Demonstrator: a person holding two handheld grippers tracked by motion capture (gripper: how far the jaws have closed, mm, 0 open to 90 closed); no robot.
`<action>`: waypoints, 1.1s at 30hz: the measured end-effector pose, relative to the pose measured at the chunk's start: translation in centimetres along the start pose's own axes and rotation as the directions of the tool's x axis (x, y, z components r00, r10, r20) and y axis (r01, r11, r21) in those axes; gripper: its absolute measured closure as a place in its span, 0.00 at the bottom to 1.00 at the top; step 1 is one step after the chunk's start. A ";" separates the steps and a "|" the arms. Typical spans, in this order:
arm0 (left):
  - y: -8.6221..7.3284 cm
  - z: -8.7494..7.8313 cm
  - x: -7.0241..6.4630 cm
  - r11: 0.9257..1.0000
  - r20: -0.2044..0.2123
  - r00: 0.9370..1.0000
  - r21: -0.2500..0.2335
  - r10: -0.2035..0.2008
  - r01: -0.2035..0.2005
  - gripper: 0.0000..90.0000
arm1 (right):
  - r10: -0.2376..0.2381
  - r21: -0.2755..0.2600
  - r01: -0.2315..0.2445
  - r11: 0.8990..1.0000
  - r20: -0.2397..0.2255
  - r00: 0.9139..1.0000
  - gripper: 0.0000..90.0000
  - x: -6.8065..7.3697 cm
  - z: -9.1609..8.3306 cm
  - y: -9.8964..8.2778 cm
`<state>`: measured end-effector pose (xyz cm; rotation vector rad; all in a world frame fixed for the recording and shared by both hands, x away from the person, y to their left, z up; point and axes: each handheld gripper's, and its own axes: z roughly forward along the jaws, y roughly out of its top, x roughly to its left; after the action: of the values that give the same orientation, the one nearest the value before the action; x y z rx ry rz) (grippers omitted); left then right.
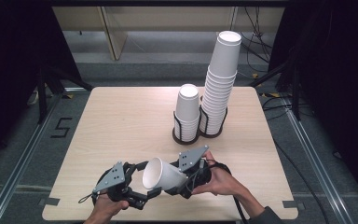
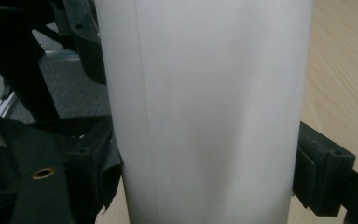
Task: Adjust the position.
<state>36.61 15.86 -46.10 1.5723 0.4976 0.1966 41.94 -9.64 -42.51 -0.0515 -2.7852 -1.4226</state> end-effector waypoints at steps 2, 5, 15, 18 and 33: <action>0.0 0.1 0.0 1.000 -0.007 1.000 0.001 0.001 -0.001 0.07 | 0.003 -0.016 -0.003 1.000 0.005 1.000 0.24 0.1 0.1 0.0; -0.1 0.2 -0.3 1.000 -0.017 1.000 -0.009 0.004 -0.004 0.07 | 0.009 -0.021 -0.008 1.000 0.008 1.000 0.24 0.2 0.4 0.1; 0.0 0.3 -0.5 1.000 -0.015 1.000 -0.028 0.010 -0.011 0.08 | 0.030 -0.026 -0.031 0.999 -0.012 0.999 0.24 0.5 1.4 0.0; 0.0 0.1 -0.2 1.000 0.000 1.000 -0.027 -0.012 0.012 0.11 | 0.040 -0.032 -0.040 0.999 -0.009 0.999 0.24 0.5 1.5 -0.1; 0.1 0.1 -0.3 1.000 -0.029 0.999 -0.021 0.017 -0.017 0.10 | 0.047 0.036 -0.048 0.998 0.013 0.999 0.26 0.6 1.7 -0.4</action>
<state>36.38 15.59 -45.92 1.5551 0.5035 0.2375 41.34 -8.52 -43.82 -0.1257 -2.7984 -1.3661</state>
